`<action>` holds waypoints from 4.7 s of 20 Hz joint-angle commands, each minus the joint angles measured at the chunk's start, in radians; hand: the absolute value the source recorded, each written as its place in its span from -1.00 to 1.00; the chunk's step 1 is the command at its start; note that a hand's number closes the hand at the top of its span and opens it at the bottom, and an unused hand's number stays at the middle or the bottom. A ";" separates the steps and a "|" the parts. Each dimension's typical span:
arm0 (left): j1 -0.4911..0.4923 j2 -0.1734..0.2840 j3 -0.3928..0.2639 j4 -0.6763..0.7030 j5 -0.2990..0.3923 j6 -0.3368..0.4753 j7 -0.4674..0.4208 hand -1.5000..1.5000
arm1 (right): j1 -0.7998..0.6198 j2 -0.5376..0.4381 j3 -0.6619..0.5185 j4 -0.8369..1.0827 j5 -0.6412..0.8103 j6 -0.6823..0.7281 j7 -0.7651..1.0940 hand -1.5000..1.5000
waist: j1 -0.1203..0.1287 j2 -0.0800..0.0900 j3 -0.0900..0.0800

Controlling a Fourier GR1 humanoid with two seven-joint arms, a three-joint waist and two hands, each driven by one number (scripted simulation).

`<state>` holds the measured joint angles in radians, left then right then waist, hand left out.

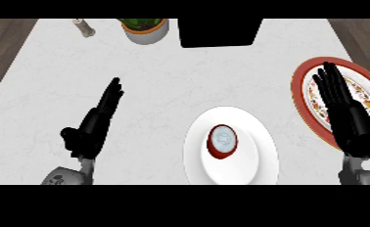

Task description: Pick the can from the plate and place it in the plate

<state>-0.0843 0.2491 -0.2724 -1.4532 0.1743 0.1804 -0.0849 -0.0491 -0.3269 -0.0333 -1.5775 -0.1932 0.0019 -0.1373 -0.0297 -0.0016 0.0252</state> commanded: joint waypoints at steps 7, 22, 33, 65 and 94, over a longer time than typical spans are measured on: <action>0.072 -0.004 0.041 0.083 0.057 0.014 0.167 0.00 | -0.043 -0.330 -0.035 -0.076 0.346 -0.052 0.096 1.00 | 0.006 0.019 -0.062; 0.096 -0.061 0.060 0.073 0.051 -0.005 0.234 0.00 | 0.228 -0.042 0.047 -0.398 0.436 -0.229 0.185 -1.00 | 0.021 0.000 -0.027; 0.094 -0.035 0.069 0.049 0.060 -0.054 0.257 0.00 | 0.047 -0.208 0.252 -0.571 0.599 0.089 0.786 -1.00 | 0.044 0.003 -0.028; 0.088 -0.160 0.114 0.060 -0.074 -0.061 0.261 0.00 | -0.092 0.246 0.514 -0.185 1.086 0.166 0.967 -1.00 | 0.030 0.002 -0.025; 0.150 -0.156 0.206 -0.008 -0.070 -0.148 0.286 0.00 | -0.010 0.298 0.583 -0.034 1.355 -0.059 0.734 1.00 | 0.029 -0.001 -0.025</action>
<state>0.0453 0.0923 -0.0768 -1.4479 0.0868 0.0474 0.2121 -0.1119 -0.0476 0.4950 -1.5536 1.0851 0.0426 0.5871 0.0006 -0.0030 -0.0006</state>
